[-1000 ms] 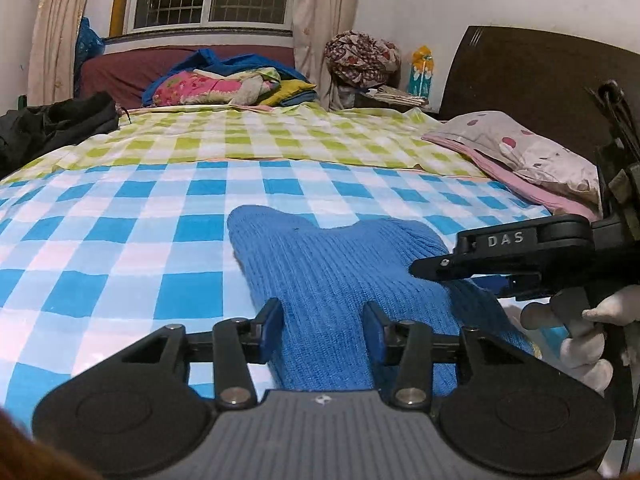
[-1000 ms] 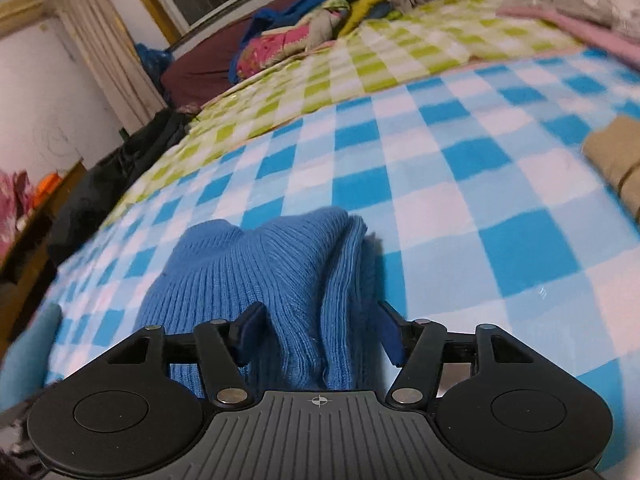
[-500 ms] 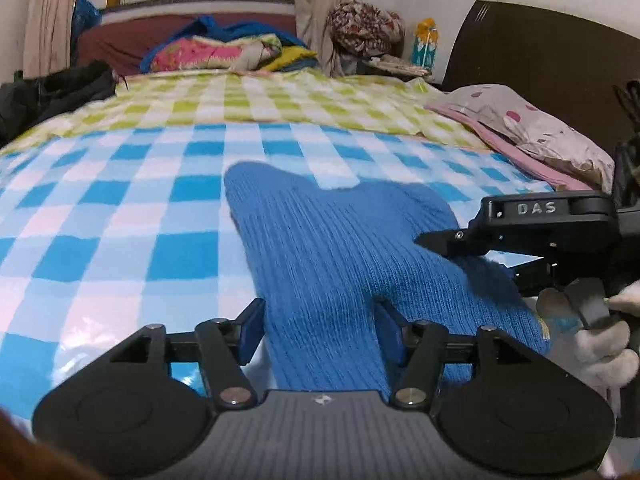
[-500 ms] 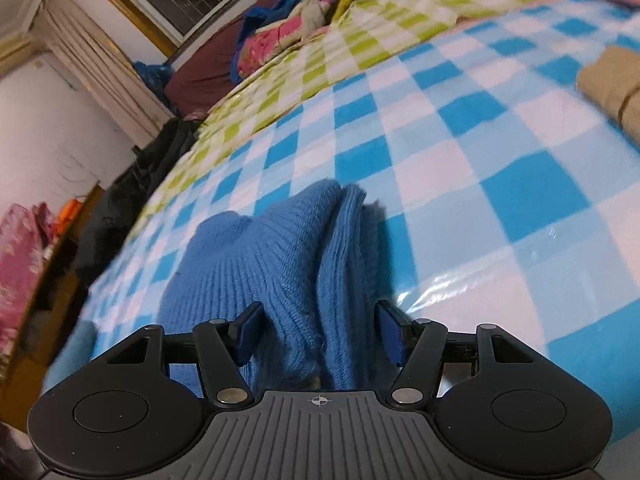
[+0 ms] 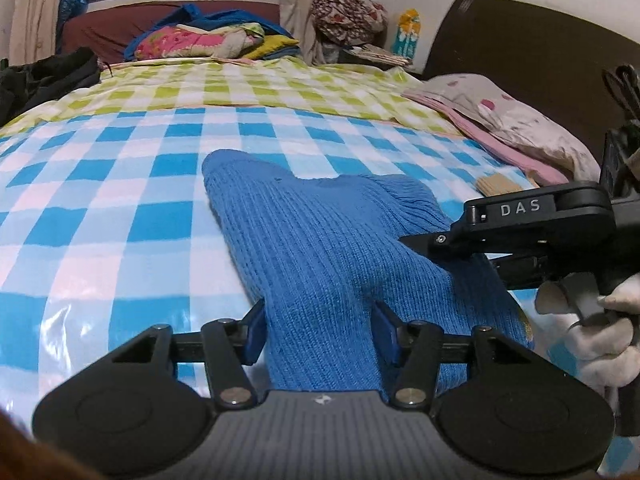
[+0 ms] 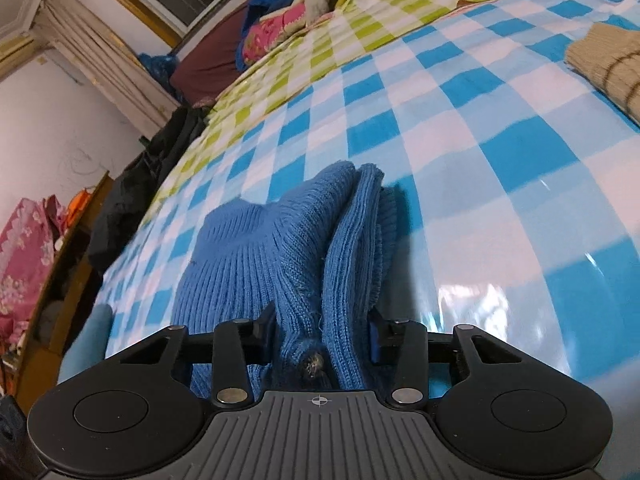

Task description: Fold small clothes

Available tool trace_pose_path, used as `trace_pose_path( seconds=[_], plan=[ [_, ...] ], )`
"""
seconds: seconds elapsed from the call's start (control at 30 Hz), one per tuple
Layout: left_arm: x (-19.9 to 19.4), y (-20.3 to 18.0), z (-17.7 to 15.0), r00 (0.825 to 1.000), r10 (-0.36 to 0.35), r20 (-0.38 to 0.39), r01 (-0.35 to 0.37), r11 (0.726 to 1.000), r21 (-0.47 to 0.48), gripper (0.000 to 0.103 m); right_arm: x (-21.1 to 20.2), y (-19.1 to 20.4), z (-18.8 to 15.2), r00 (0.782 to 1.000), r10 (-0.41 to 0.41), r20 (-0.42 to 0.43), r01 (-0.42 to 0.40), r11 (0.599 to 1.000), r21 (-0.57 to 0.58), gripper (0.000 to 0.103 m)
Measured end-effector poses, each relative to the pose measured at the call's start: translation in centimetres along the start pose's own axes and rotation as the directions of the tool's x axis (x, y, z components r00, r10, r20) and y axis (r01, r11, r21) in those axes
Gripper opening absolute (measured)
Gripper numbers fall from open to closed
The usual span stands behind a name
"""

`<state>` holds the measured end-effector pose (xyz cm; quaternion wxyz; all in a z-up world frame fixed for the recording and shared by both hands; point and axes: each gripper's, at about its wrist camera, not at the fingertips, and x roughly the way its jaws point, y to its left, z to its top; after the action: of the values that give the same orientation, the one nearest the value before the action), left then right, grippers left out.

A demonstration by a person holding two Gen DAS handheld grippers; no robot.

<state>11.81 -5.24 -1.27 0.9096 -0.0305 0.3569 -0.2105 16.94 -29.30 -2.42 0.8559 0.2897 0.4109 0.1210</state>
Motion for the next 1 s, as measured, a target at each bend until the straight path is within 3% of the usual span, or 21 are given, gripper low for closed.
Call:
trace_pose_path(
  seconds=[0.37, 0.53, 0.63, 0.83, 0.9, 1.0],
  plan=[
    [-2.0, -1.6, -1.7, 1.000, 0.008, -0.029, -0.007, 0.999, 0.044, 0.058, -3.9, 0.9, -3.3, 0.995, -0.098, -0.017, 0.098, 0.994, -0.038, 0.042],
    [-2.8, -1.7, -0.8, 0.999, 0.036, 0.008, -0.036, 0.998, 0.058, 0.058, -5.9, 3.2, -3.3, 0.978, -0.191, 0.088, 0.203, 0.968, -0.146, 0.042],
    [-2.8, -1.9, -0.1, 0.999, 0.047, 0.028, -0.048, 0.997, 0.060, 0.058, -6.9, 4.7, -3.1, 0.967, -0.198, 0.158, 0.228, 0.951, -0.206, 0.042],
    [-2.1, -2.4, 1.1, 0.995, 0.086, 0.054, -0.090, 0.992, 0.091, 0.058, -4.4, 6.2, -3.3, 0.958, -0.234, 0.169, 0.276, 0.911, -0.306, 0.040],
    [-1.5, -2.4, 1.2, 0.995, 0.089, 0.037, -0.092, 0.992, 0.091, 0.059, -2.9, 5.3, -3.3, 0.949, -0.279, 0.147, 0.312, 0.902, -0.297, 0.040],
    [-1.3, -2.5, 1.1, 0.995, 0.097, 0.032, -0.099, 0.991, 0.093, 0.059, -2.5, 4.1, -3.3, 0.951, -0.276, 0.139, 0.303, 0.919, -0.251, 0.038]
  ],
)
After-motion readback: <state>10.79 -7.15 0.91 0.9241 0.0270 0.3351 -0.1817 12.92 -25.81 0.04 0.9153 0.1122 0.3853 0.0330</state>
